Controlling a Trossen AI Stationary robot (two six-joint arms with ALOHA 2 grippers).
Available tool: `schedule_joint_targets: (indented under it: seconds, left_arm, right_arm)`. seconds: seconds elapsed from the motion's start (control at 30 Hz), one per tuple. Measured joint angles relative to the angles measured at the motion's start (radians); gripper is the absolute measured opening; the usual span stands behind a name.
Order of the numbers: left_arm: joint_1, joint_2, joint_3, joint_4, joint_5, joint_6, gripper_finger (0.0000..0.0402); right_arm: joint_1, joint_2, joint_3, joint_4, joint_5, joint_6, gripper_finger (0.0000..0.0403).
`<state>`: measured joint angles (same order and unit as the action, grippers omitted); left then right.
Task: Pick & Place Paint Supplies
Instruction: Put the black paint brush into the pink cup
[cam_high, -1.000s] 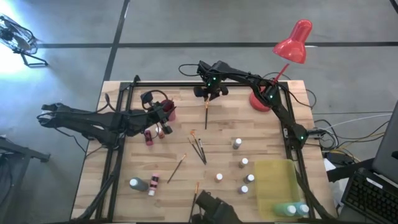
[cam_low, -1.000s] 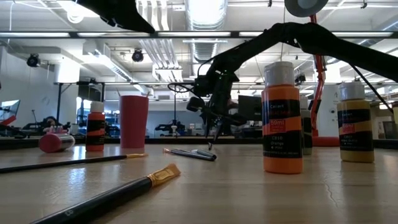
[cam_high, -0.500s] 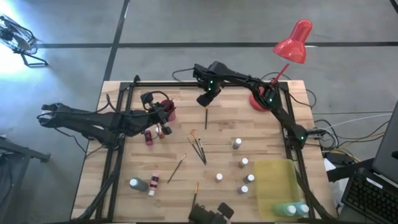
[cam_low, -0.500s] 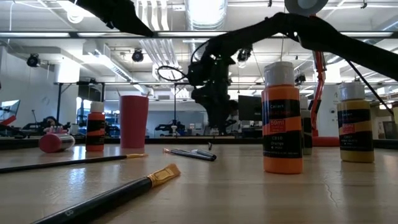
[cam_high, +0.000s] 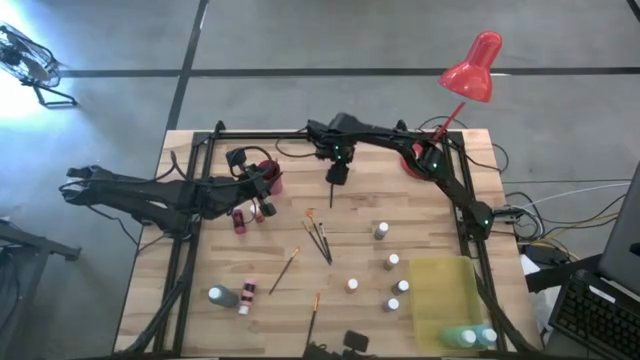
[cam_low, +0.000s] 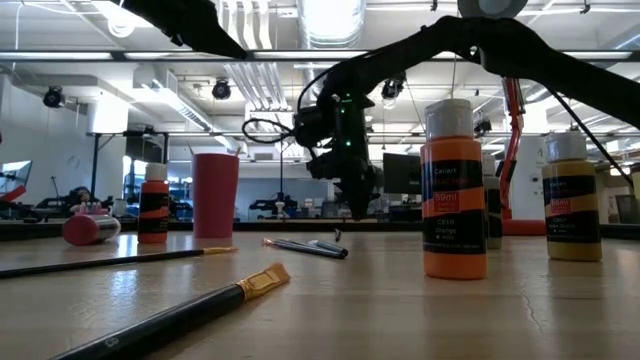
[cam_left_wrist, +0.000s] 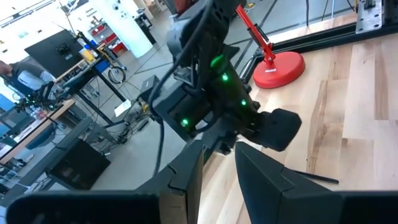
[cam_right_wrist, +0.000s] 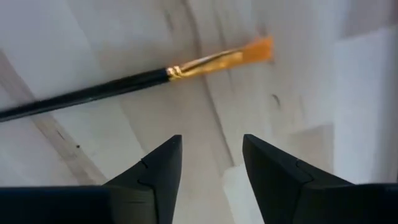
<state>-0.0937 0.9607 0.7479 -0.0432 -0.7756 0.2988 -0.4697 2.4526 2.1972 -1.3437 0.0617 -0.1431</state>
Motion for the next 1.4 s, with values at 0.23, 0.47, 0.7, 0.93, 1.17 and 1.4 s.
schedule_joint_targets:
  seconds: [0.23, 0.47, 0.7, 0.93, 1.17, 1.4]
  left_arm:
    - [0.000, 0.000, 0.000, -0.002, -0.012, 0.005, 0.0101]
    - [0.000, 0.000, 0.000, -0.001, -0.015, 0.031, 0.0101]
    - [0.000, 0.000, 0.000, 0.018, -0.008, 0.040, 0.0101]
    - [0.001, 0.000, 0.000, 0.072, 0.011, -0.008, 0.0101]
    - [0.012, 0.037, 0.007, 0.211, 0.064, -0.032, 0.0101]
    - [0.107, 0.216, 0.211, 0.104, 0.159, -0.100, 0.0101]
  right_arm:
    - [0.000, -0.077, -0.127, 0.100, -0.015, -0.023, 0.0130]
    - [0.020, -0.389, -0.413, 0.281, -0.014, 0.058, 0.0096]
    - [0.104, -0.775, -0.769, 0.519, -0.016, 0.188, 0.0067]
    - [0.226, -1.097, -1.010, 0.664, -0.015, 0.313, 0.0049]
    - [0.349, -1.331, -1.172, 0.779, -0.017, 0.378, 0.0046]
    - [0.390, -1.454, -1.270, 0.776, -0.010, 0.473, 0.0068]
